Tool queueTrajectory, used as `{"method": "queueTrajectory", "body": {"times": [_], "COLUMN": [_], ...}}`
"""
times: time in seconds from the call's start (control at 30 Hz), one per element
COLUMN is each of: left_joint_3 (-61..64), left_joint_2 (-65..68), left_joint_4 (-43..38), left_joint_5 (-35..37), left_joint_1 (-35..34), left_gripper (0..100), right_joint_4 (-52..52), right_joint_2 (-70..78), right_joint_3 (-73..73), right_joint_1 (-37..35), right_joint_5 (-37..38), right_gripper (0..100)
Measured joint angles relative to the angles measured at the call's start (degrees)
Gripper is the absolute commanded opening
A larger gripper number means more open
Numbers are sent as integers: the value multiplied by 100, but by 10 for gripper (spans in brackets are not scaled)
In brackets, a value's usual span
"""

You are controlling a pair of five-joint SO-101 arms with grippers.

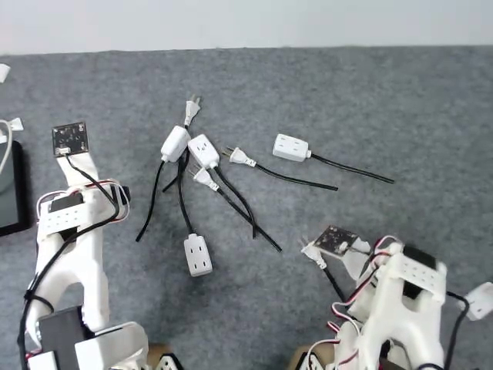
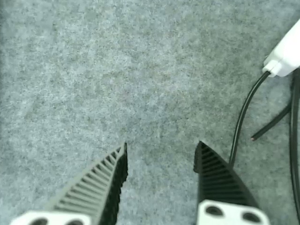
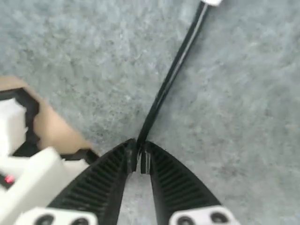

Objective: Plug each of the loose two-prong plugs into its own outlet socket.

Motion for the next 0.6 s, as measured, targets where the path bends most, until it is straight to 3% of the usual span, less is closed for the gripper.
{"method": "queueTrajectory", "body": {"times": [0.27, 0.6], "left_joint_3": [0, 0], "left_joint_2": [0, 0], "left_joint_4": [0, 0], "left_joint_5": [0, 0], "left_joint_1": [0, 0], "left_gripper": [220, 220], "right_joint_4": [1670, 1837], "right_joint_2": [9, 9], "right_joint_3": [-2066, -4018], "right_joint_1": [9, 9], "right_joint_5": [-369, -343], "right_gripper": [9, 11]}}
